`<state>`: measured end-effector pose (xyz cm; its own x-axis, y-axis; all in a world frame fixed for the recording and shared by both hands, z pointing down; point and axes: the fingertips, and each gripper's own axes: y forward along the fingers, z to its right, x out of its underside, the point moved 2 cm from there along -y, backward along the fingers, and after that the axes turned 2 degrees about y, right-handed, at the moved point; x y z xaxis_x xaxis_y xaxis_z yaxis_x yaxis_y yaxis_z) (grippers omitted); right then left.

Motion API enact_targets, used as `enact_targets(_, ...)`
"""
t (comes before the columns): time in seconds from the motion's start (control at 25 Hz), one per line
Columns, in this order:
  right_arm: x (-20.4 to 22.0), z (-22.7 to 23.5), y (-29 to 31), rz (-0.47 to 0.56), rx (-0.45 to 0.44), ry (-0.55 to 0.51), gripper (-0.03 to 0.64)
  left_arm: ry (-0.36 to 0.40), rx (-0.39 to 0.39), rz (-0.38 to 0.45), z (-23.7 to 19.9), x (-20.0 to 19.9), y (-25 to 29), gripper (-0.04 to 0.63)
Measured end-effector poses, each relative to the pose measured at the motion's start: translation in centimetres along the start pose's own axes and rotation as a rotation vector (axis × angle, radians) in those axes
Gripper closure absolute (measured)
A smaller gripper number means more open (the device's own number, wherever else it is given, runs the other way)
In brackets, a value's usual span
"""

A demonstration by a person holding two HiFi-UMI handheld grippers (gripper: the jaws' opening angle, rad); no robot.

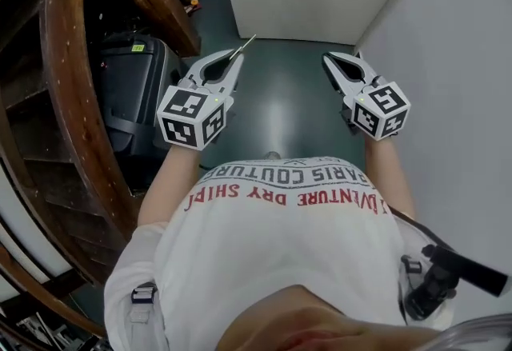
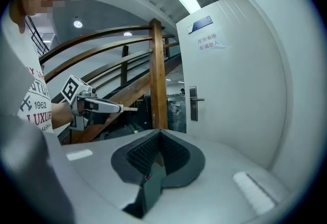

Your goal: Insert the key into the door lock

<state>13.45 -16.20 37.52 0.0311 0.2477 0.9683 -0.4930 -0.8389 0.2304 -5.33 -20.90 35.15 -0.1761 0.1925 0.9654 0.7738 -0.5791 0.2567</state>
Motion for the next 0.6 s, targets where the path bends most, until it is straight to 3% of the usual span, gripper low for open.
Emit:
enact_targets(0.2, -2.0, 4.4, 5.4, 0.003, -0.026, -0.014, 0.615, -0.074, 0.022, 0.035, -5.0, -2.2, 5.4, 0.572)
enact_targets(0.4, -3.7, 9.3, 11.1, 0.04, -0.051, -0.042, 0.615, -0.148, 0.025, 0.042, -9.1, -1.9, 11.6, 0.572)
enact_targets(0.6, -6.5, 17.1, 18.4, 0.045, -0.106, -0.076, 0.615, -0.171, -0.027, 0.012, -14.2, -2.9, 19.4, 0.572)
